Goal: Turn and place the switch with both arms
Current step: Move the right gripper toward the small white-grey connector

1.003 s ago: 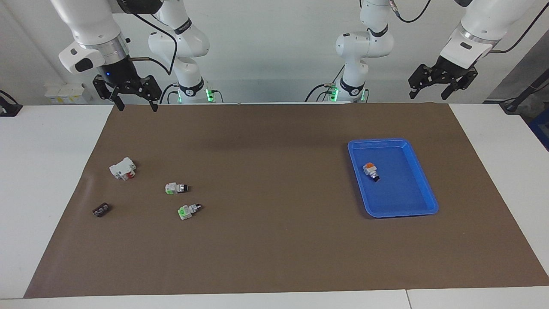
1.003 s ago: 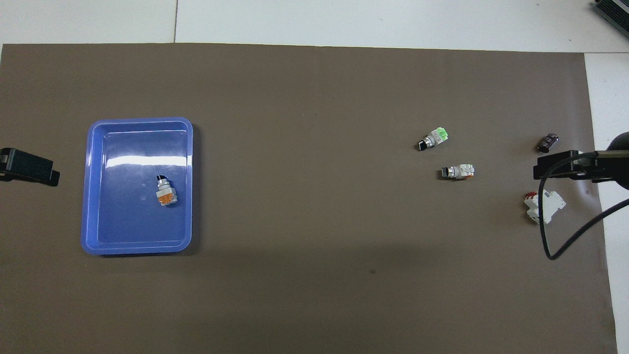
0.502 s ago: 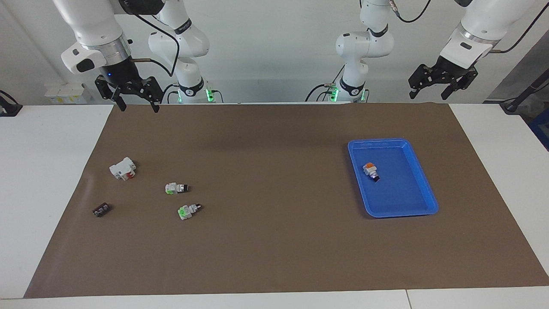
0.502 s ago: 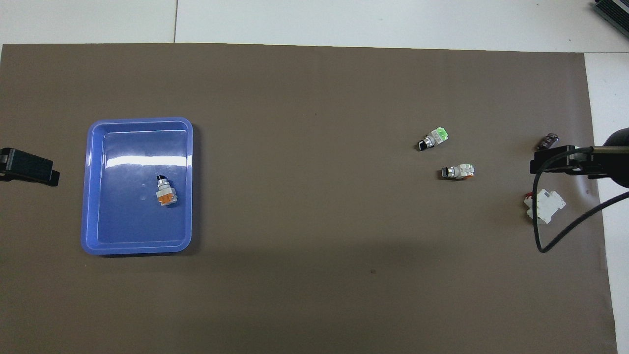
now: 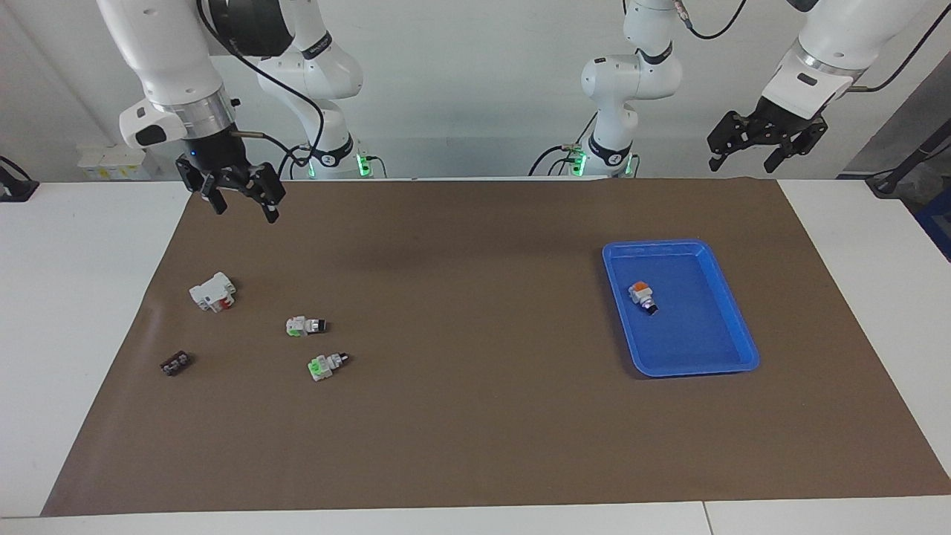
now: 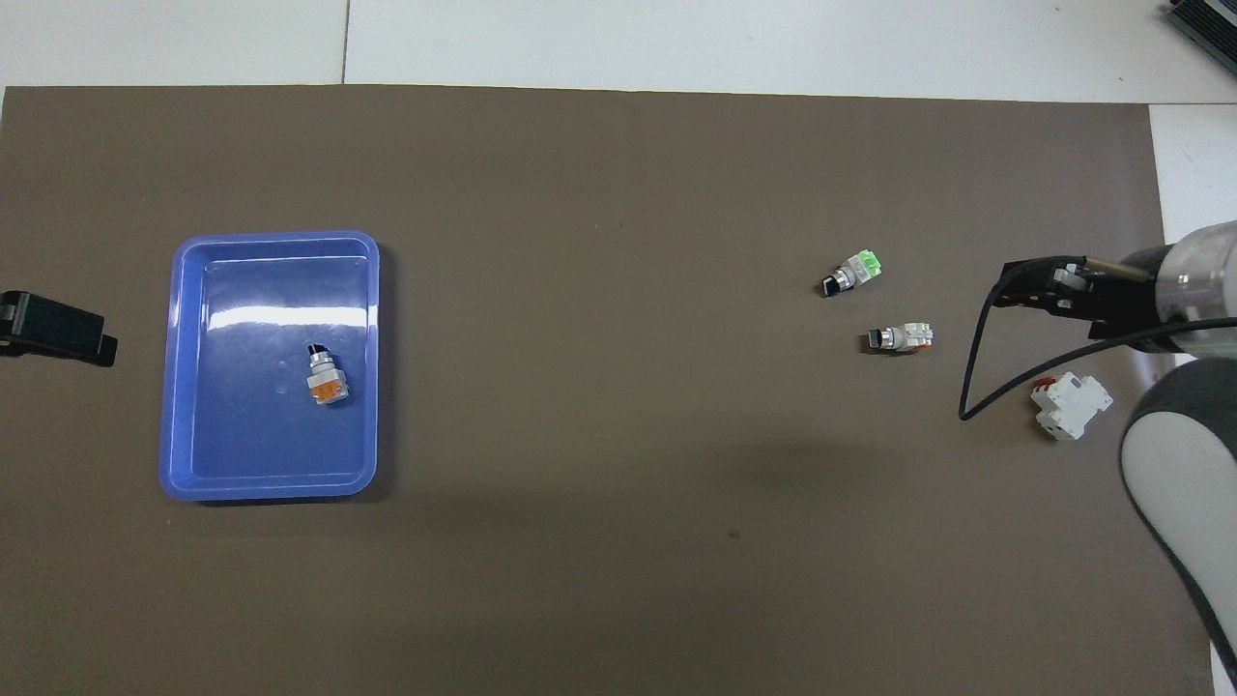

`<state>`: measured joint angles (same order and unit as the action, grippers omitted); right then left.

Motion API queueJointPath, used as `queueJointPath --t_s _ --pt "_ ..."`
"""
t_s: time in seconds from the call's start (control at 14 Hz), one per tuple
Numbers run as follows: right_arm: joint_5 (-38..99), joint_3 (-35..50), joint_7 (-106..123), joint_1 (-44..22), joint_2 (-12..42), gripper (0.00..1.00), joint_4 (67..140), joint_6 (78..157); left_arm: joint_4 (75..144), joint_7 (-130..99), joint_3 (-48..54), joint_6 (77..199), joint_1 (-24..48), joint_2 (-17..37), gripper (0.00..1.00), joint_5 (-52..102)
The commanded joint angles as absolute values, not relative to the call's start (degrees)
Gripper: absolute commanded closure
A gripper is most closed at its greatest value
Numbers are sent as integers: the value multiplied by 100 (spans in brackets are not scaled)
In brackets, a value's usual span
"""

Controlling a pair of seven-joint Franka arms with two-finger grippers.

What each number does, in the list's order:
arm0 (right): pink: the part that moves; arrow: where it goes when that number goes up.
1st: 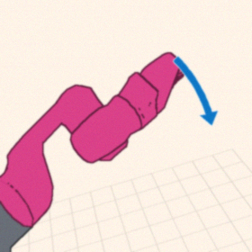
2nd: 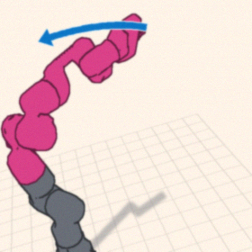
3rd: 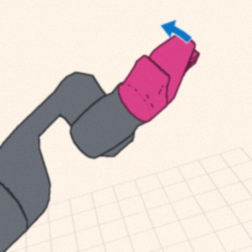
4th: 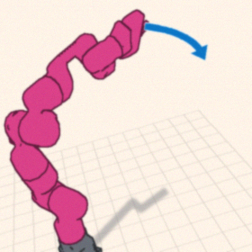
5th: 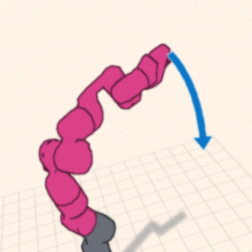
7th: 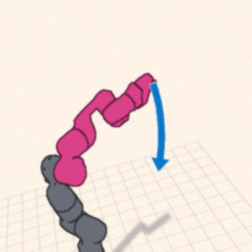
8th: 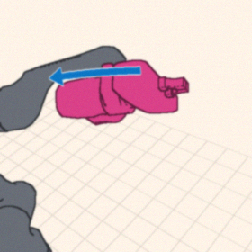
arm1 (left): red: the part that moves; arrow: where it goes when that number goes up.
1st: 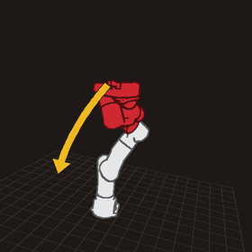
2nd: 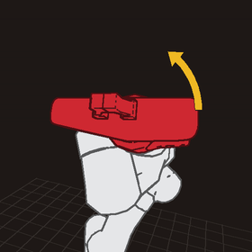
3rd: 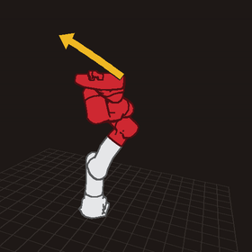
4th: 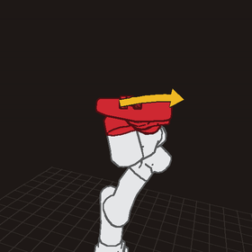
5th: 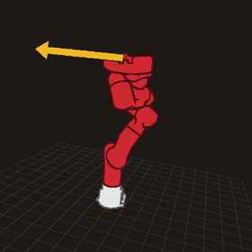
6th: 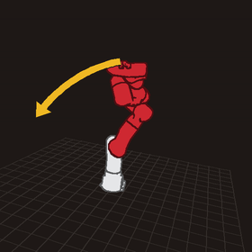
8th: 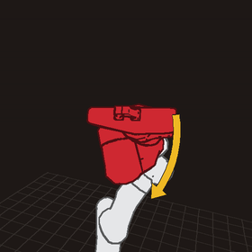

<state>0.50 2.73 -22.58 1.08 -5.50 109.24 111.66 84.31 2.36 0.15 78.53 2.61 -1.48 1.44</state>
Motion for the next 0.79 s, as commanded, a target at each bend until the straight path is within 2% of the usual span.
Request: queueJointPath --t_s 0.0,0.36,0.72 --pt "-79 290 -2915 105 -256 0 11197 11679 8613 193 44 7849 229 -316 0 44" --pt "-79 290 -3313 0 298 0 11303 12287 8613 202 44 7849 229 -316 0 44" --pt "-70 281 -3437 96 360 0 11294 12296 8613 193 44 7849 229 -316 0 44"
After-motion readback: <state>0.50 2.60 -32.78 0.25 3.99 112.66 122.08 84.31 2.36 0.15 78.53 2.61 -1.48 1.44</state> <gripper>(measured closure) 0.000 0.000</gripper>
